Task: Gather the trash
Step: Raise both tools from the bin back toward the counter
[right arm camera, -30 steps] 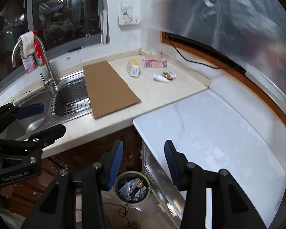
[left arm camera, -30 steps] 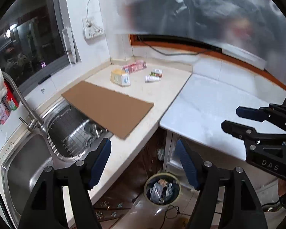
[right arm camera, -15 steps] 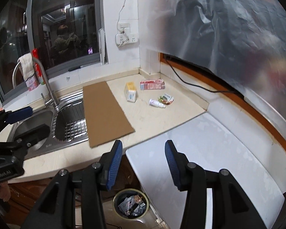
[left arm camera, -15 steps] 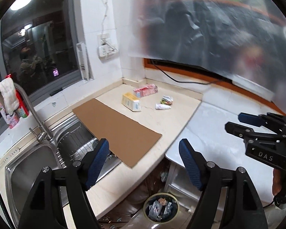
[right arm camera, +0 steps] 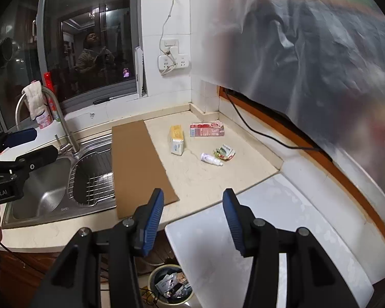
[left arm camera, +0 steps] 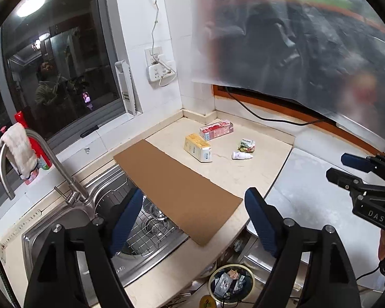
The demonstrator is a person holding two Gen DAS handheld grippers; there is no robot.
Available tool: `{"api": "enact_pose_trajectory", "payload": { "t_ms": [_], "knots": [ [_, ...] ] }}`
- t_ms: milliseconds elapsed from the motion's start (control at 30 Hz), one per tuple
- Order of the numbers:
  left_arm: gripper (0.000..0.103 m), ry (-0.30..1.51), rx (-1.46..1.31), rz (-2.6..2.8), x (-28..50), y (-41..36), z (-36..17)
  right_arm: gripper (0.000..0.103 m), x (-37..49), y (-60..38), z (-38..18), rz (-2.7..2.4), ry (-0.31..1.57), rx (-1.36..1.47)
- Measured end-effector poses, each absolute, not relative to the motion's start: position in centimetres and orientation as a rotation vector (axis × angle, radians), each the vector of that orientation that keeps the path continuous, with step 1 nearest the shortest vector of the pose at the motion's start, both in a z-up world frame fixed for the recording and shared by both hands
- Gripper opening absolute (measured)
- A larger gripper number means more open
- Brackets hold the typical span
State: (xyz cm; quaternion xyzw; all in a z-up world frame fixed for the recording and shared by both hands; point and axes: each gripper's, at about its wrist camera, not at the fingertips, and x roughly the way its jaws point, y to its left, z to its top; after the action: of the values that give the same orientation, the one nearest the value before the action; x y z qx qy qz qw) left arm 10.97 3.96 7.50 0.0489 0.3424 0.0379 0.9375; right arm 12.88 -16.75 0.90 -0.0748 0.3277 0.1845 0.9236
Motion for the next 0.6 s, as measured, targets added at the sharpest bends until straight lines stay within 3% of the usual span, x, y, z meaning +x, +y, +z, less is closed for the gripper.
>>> {"api": "enact_pose_trajectory", "payload": {
  "t_ms": [333,600],
  "knots": [
    [0.080,0.746,0.137,0.047,19.5,7.5,6.8,0.054,20.4,-14.6,1.0,0.316,0.738,-0.130],
    [0.080,0.836,0.056,0.001,28.9,11.9,2.5,0.054,28.1,-12.2,-1.7,0.269,0.844,-0.060]
  ]
}}
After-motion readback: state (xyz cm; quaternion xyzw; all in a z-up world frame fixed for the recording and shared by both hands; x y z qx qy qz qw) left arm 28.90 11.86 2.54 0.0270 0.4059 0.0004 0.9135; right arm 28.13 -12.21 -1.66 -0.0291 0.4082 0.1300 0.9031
